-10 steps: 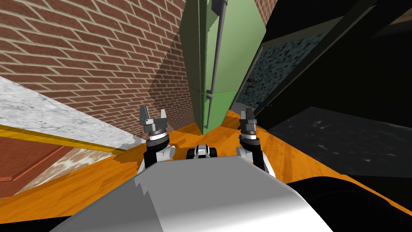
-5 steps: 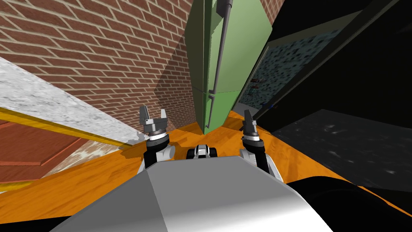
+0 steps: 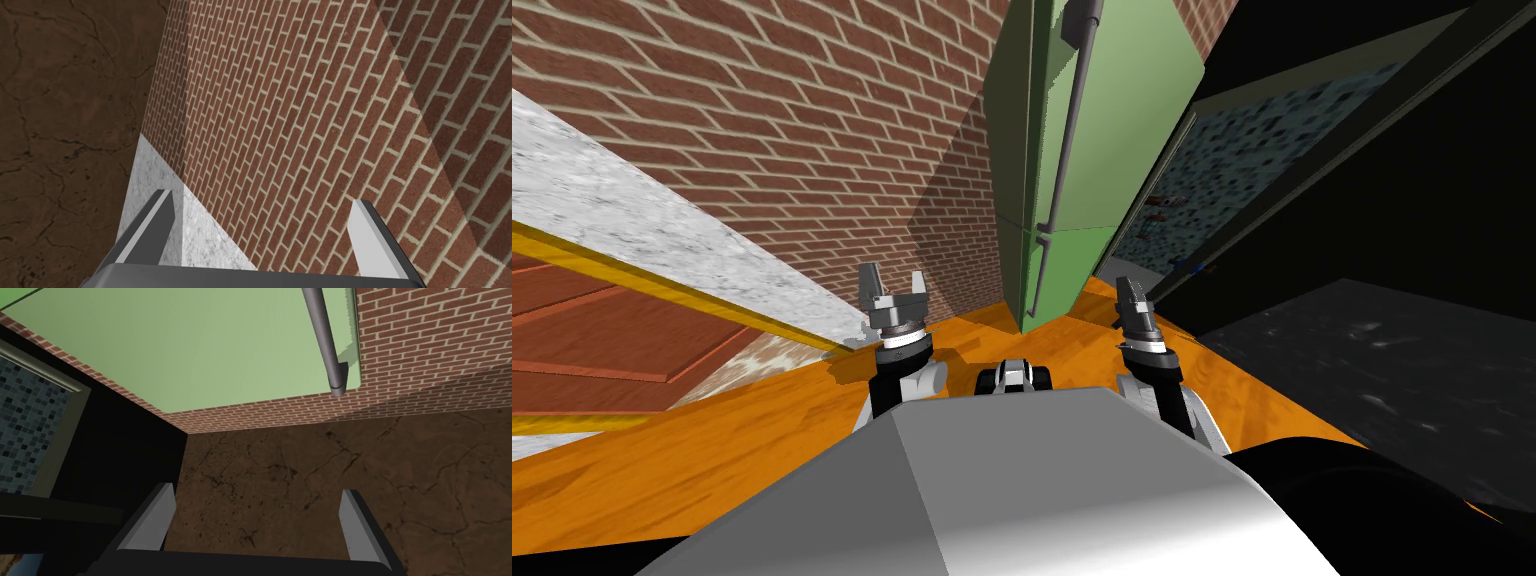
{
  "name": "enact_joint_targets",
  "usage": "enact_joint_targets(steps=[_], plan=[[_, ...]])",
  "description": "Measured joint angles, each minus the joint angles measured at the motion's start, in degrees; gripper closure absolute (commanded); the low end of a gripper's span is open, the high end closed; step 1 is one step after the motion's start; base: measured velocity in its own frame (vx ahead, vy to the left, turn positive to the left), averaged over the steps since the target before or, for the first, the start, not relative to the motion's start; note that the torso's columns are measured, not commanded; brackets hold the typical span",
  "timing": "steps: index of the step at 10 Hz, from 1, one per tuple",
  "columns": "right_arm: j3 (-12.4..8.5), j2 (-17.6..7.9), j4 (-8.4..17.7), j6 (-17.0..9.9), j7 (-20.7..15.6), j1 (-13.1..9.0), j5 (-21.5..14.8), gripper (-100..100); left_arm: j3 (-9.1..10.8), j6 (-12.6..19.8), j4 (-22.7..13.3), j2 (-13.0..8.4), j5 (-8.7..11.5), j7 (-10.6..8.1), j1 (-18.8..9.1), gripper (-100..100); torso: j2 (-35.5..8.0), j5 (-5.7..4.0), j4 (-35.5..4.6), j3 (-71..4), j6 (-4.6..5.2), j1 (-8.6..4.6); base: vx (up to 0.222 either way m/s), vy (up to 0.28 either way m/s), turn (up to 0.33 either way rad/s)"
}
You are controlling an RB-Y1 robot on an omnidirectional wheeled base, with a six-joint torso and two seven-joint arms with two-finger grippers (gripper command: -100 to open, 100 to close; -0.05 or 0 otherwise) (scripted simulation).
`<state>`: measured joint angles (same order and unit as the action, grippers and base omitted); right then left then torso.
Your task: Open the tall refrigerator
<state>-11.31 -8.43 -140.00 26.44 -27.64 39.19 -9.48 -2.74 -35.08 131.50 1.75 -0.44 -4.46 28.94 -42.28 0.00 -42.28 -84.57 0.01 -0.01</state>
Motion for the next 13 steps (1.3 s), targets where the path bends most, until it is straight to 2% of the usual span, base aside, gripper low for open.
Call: enact_joint_targets(steps=[8,11,13], plan=[[-4.91,-0.25,-0.72,-1.35,-12.04,3.51,-4.52,-100,0.0,0.0,0.0,0.0,0.0,0.0,0.0,0,0.02,0.0,0.01,-0.01,0.0,0.01,-0.016,-0.001,0.085],[-7.59,-0.36,-0.99,-1.94,-16.79,5.42,-6.79,-100,0.0,0.0,0.0,0.0,0.0,0.0,0.0,0,-0.01,0.01,0.0,0.0,-0.03,0.02,-0.011,0.003,0.129],[-8.28,-0.41,-1.21,-2.37,-19.65,5.91,-7.55,-100,0.0,0.0,0.0,0.0,0.0,0.0,0.01,0,0.01,0.0,0.0,-0.01,0.0,0.0,-0.003,0.004,0.077]])
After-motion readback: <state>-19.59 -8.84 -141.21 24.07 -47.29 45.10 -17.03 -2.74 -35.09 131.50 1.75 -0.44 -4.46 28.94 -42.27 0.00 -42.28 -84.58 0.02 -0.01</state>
